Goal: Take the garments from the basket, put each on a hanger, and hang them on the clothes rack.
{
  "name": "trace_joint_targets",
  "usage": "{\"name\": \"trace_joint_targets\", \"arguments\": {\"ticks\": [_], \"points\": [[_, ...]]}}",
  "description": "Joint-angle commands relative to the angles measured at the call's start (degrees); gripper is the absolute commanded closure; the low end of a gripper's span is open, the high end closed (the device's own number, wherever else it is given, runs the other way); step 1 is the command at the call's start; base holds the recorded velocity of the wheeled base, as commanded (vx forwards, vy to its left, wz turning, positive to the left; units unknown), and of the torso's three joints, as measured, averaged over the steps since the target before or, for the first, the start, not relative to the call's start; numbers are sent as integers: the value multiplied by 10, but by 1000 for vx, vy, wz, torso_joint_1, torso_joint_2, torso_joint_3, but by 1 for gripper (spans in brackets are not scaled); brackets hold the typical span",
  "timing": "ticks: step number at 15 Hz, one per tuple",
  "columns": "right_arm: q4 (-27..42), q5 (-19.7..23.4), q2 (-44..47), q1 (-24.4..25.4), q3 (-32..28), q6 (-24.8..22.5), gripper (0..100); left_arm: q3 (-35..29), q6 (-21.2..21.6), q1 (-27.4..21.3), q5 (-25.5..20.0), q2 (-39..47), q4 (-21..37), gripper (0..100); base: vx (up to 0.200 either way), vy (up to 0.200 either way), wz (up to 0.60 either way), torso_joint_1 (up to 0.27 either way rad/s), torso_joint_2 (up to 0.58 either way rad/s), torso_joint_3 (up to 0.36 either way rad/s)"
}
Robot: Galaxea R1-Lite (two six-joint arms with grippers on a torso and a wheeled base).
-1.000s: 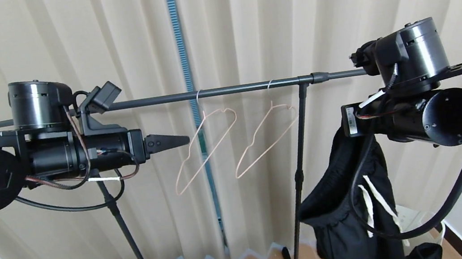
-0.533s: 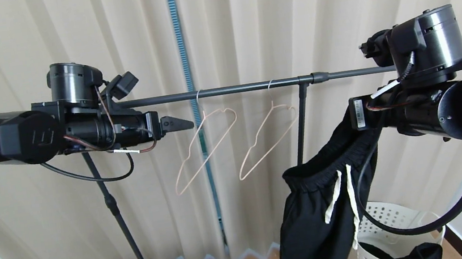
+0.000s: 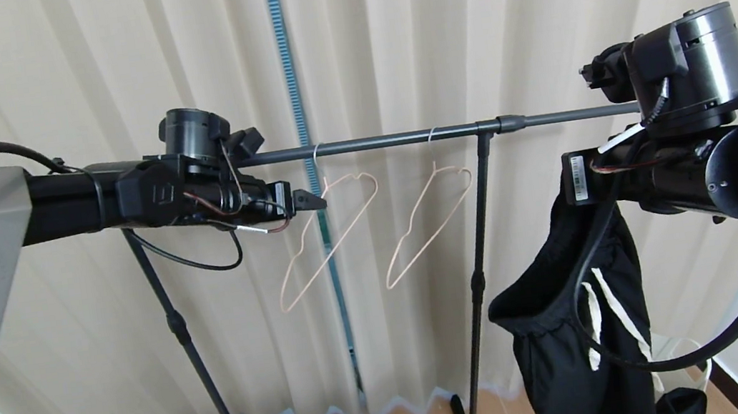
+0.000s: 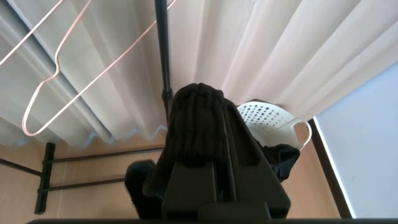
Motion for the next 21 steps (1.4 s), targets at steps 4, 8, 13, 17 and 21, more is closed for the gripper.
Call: {"name": "trace_joint_targets", "arguments": {"ticks": [4,8,13,17,21], "points": [[0,0,-2,1,1,0,100,-92,6,-10,44,96,32,0,0,0,0,0,0,0],[0,0,-3,1,1,0,100,-109,6,-17,58,124,36,0,0,0,0,0,0,0],[0,0,-3,1,2,0,100,-109,7,-19,60,145,36,0,0,0,0,0,0,0],[0,0,-4,0,2,-1,100,-109,7,-19,60,154,36,0,0,0,0,0,0,0],[0,0,-4,0,2,-1,100,-109,6,-19,61,154,36,100,0,0,0,0,0,0]]}}
